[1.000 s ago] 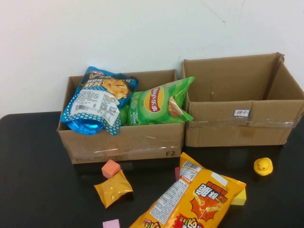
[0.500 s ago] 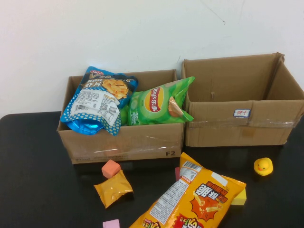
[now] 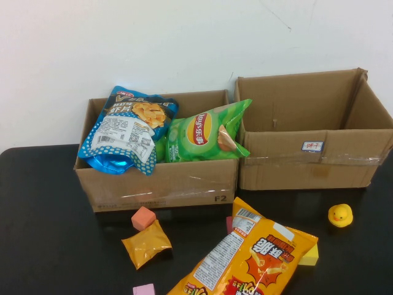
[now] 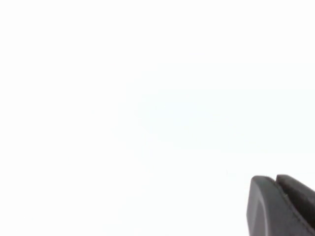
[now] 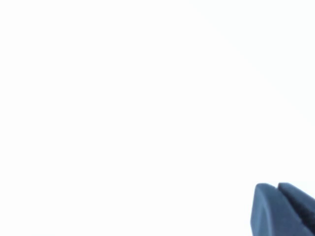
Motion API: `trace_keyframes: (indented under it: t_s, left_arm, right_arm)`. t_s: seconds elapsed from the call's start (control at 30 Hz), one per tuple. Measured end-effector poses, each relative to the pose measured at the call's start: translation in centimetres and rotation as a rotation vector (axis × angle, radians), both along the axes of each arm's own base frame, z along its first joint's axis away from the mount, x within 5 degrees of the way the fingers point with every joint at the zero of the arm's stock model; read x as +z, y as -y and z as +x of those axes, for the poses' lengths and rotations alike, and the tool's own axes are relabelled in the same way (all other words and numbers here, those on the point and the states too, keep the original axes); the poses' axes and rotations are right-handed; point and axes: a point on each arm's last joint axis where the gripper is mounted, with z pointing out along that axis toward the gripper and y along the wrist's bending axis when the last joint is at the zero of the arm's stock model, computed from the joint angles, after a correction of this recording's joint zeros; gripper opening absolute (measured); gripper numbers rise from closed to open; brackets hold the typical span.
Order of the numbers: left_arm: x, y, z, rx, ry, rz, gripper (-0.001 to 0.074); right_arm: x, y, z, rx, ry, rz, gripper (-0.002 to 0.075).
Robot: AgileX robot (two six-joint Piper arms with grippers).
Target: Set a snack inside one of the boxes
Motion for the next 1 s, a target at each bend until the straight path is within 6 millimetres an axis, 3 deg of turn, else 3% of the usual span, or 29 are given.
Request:
trace_keyframes:
  t_s: [0.17, 0.37, 0.77, 1.0]
  left_arm:
    - [0.7, 0.0, -0.4, -0.007, 0.087, -0.007, -0.0001]
    - [0.6, 0.2, -0.3, -0.01, 0.072, 0.019, -0.0001]
    - [4.7, -0.3, -0.4, 0.023, -0.435, -0.025, -0.0001]
    - [2.7, 0.0, 2.0, 0.0, -0.804, -0.08, -0.0001]
  right_arm:
    - [0.5, 0.0, -0.6, 0.068, 0.076, 0.07, -0.0001]
    - [0.1, 0.0, 0.1, 0.064, -0.037, 0.081, -0.0001]
    - [2.3, 0.3, 1.2, -0.005, -0.497, 0.058, -0.0001]
    - [-0.3, 0.3, 5.0, -0.054, -0.915, -0.036, -0.0001]
